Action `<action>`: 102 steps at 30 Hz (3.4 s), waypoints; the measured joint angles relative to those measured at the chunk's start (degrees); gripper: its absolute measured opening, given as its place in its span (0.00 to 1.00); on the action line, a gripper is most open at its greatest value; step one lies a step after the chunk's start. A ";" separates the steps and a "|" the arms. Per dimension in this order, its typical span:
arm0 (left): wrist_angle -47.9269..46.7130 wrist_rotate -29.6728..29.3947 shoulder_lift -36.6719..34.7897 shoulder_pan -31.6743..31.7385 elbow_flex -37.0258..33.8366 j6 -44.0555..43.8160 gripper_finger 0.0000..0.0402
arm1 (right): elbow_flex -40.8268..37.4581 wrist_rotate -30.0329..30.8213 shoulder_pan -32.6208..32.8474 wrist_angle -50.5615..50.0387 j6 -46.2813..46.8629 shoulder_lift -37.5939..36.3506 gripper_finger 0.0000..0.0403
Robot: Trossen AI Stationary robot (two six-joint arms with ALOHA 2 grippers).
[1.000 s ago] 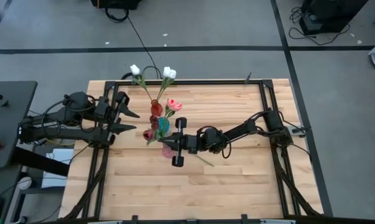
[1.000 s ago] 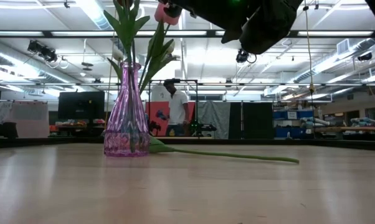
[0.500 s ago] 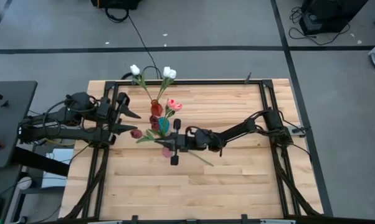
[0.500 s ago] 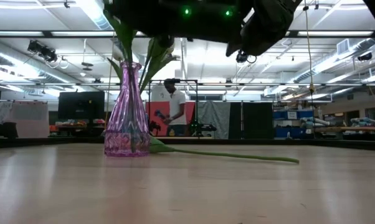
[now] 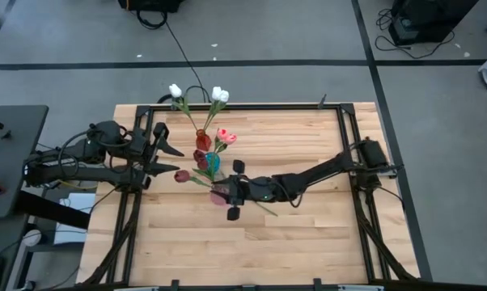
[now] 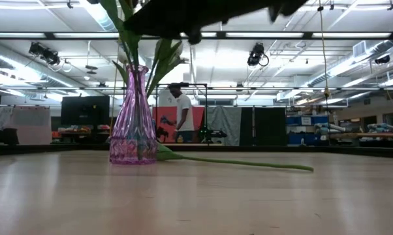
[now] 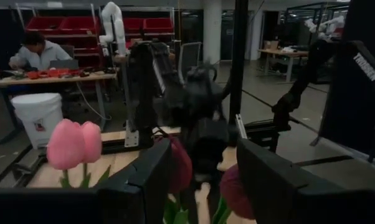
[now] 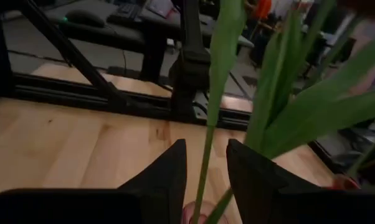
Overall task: Sort flowers into vase by color
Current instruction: Put the pink flower into the blue vase
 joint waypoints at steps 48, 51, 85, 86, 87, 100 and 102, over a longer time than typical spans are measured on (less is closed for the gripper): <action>-9.46 -14.95 -7.33 0.00 -8.30 -0.82 0.47 | 0.09 -0.37 -2.20 -36.23 29.06 8.66 0.30; -9.44 -14.96 -7.30 0.00 -8.30 -0.82 0.47 | 0.11 -0.16 -2.20 -37.55 29.11 8.61 0.27; 6.85 -15.38 -16.93 -2.71 -23.55 1.81 0.47 | -6.26 12.99 0.20 -62.08 39.83 -21.26 0.01; 6.93 -15.33 -16.97 -3.13 -23.55 2.01 0.47 | -7.21 14.17 0.84 -60.78 40.01 -23.05 0.01; 7.58 -15.79 -16.97 -3.46 -23.55 2.25 0.47 | -7.96 15.47 1.45 -59.35 39.95 -24.86 0.01; 7.84 -25.10 -16.80 -3.28 -12.99 2.01 0.47 | -9.33 16.74 3.53 -31.06 21.64 -33.19 0.01; 6.52 -25.10 -16.07 -3.26 -11.47 1.74 0.47 | -9.35 16.63 3.34 -28.54 19.73 -33.19 0.01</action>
